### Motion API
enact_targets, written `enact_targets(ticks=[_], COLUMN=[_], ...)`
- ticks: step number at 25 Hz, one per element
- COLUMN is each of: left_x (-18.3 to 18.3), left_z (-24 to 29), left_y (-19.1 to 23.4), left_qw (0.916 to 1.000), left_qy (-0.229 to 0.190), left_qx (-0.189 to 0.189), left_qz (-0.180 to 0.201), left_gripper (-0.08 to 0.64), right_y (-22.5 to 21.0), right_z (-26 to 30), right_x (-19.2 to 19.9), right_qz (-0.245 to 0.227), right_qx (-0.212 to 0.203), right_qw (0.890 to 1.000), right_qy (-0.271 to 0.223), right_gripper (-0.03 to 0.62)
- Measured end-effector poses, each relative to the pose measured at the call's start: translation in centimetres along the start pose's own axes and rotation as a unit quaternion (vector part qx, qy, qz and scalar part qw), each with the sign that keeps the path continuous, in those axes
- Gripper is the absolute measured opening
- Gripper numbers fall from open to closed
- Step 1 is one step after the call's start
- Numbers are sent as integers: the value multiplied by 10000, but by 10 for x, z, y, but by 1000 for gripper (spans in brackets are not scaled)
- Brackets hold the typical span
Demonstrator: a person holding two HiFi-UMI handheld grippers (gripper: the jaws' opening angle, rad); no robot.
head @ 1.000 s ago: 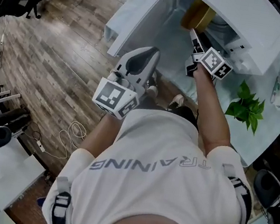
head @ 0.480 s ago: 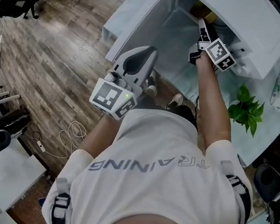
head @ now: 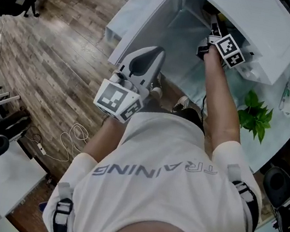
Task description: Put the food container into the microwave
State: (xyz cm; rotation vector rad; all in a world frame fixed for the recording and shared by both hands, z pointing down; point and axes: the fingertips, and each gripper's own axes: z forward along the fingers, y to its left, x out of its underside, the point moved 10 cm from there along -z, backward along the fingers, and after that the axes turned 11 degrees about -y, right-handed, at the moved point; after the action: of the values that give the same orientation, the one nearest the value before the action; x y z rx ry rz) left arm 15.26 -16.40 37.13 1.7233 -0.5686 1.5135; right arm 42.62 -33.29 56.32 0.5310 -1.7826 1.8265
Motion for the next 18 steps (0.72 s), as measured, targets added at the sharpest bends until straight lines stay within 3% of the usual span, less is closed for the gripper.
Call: enact_targets(ticks=[10, 15, 18], left_x=[5, 2, 2], left_z=[4, 2, 3], left_y=[0, 1, 3], left_qw=[10000, 10000, 10000], left_qy=[-12, 7, 2], left_qx=[38, 17, 42], left_qz=[-8, 6, -16], left_gripper=[41, 41, 41], right_y=[-12, -10, -12], right_z=[5, 6, 7], right_x=[-4, -2, -2], right_qz=[389, 217, 183], right_qx=[286, 372, 443], right_qw=[9987, 9990, 9988], right_qy=[-181, -132, -119], right_gripper=[210, 220, 261])
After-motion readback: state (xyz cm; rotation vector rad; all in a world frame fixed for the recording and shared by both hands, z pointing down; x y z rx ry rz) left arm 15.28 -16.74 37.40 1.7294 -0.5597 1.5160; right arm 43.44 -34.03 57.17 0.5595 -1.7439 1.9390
